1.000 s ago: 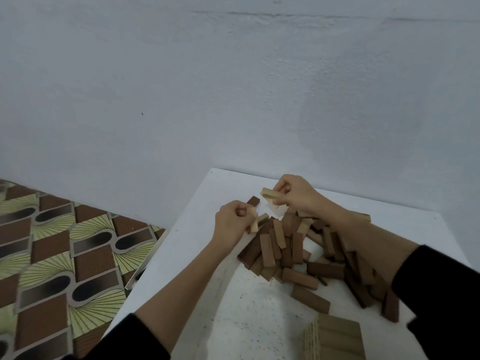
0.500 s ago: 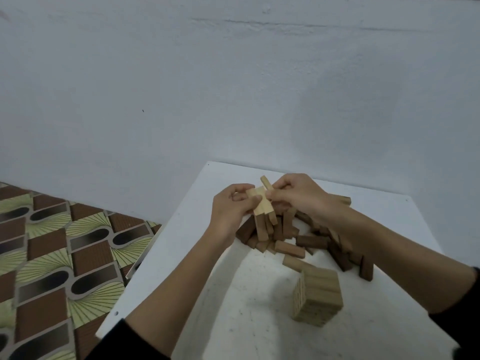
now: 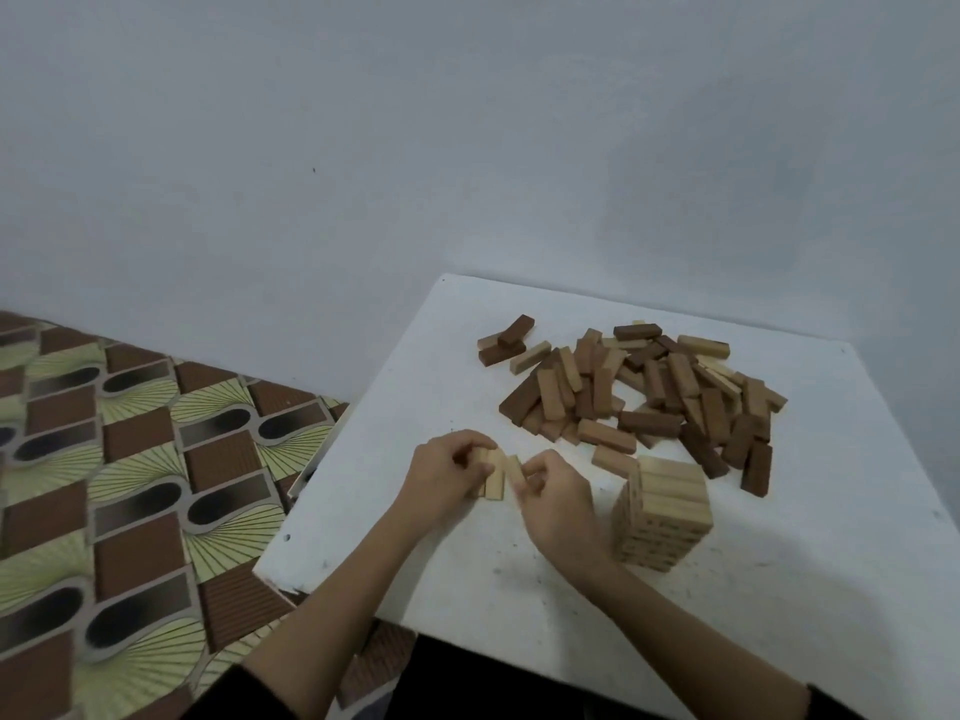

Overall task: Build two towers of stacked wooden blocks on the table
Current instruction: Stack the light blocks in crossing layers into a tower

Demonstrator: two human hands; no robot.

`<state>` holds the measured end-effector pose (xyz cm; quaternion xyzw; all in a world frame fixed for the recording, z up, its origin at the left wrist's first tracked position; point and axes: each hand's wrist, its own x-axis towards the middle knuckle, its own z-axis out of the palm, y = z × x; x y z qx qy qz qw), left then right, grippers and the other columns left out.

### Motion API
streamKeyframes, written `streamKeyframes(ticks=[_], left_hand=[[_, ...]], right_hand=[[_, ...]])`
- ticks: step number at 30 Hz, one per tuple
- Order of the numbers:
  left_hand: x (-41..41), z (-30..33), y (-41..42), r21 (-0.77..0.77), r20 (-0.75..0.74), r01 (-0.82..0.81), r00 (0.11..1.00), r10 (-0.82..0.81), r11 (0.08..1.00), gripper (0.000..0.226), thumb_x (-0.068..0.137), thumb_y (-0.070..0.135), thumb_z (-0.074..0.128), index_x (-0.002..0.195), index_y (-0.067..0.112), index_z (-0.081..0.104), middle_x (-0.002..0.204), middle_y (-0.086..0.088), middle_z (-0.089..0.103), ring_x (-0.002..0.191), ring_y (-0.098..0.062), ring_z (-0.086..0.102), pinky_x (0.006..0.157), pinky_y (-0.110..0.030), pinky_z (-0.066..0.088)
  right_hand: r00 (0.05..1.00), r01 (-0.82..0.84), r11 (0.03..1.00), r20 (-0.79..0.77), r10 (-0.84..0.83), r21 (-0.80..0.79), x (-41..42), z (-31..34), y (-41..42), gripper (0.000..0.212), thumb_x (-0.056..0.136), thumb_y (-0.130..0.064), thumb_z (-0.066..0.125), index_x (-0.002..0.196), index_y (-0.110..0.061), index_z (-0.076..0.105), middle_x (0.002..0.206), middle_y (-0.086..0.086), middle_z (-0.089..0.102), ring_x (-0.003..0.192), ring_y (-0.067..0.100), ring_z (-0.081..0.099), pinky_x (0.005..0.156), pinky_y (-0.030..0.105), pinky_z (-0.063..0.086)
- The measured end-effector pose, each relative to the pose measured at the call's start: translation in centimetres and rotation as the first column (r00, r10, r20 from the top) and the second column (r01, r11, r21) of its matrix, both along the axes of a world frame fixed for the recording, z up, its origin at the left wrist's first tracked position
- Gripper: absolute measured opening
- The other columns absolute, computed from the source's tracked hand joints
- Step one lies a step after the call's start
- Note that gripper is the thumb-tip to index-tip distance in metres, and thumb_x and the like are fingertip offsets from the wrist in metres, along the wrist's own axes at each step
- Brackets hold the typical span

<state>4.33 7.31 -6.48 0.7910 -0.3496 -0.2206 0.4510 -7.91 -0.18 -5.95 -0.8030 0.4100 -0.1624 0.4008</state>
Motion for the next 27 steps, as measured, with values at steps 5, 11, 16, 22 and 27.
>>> streamKeyframes(ticks=[5,11,16,22,27], left_hand=[[0.4,-0.6,-0.7,0.047,0.154,0.046,0.987,-0.053,0.998,0.021,0.08,0.009,0.072,0.1,0.014,0.072,0.101,0.005,0.06,0.097,-0.012,0.048,0.074,-0.002,0.032],[0.9,-1.3,-0.2,0.026,0.091,0.051,0.994,-0.053,0.998,0.046,0.075,0.02,0.08,0.117,0.015,0.063,0.104,0.007,0.051,0.083,-0.009,0.048,0.069,-0.006,0.037],[1.2,-1.0,1.0,0.116,0.092,0.27,0.955,-0.281,0.956,0.081,0.066,0.016,0.085,0.135,0.018,0.043,0.12,0.005,0.045,0.086,-0.004,0.046,0.069,-0.006,0.039],[0.6,-1.4,0.9,-0.018,0.043,0.27,0.962,-0.269,0.963,0.073,0.067,0.001,0.081,0.131,0.014,0.047,0.115,0.002,0.055,0.075,-0.004,0.047,0.066,-0.011,0.042],[0.6,-2.0,0.9,-0.064,0.018,0.226,0.974,-0.225,0.972,0.071,0.066,0.001,0.081,0.128,0.018,0.049,0.105,0.012,0.057,0.071,-0.003,0.046,0.064,-0.012,0.042]], right_hand=[[0.999,0.04,0.998,-0.002,-0.04,-0.043,0.4,-0.9,-0.9,0.011,0.092,-0.012,0.054,0.101,-0.005,0.056,0.099,0.003,0.044,0.079,0.012,0.045,0.067,0.016,0.037],[0.994,-0.064,0.997,0.086,0.068,-0.047,0.5,-1.3,-1.6,0.028,0.089,-0.004,0.057,0.117,-0.005,0.055,0.108,0.0,0.045,0.074,0.009,0.045,0.059,0.005,0.038],[0.946,-0.298,0.945,0.088,0.311,-0.137,-0.1,-2.1,-2.1,0.066,0.077,0.0,0.071,0.135,0.002,0.04,0.13,0.01,0.046,0.097,0.009,0.041,0.07,0.002,0.038],[0.936,-0.326,0.935,0.088,0.34,-0.14,0.2,-2.9,-2.1,0.071,0.075,-0.001,0.071,0.138,-0.005,0.039,0.129,0.008,0.05,0.095,0.011,0.038,0.071,0.008,0.03],[0.93,-0.318,0.941,0.153,0.334,-0.12,0.1,-2.5,-1.9,0.067,0.075,0.0,0.072,0.135,-0.005,0.043,0.112,-0.003,0.047,0.09,0.011,0.039,0.07,0.002,0.037]])
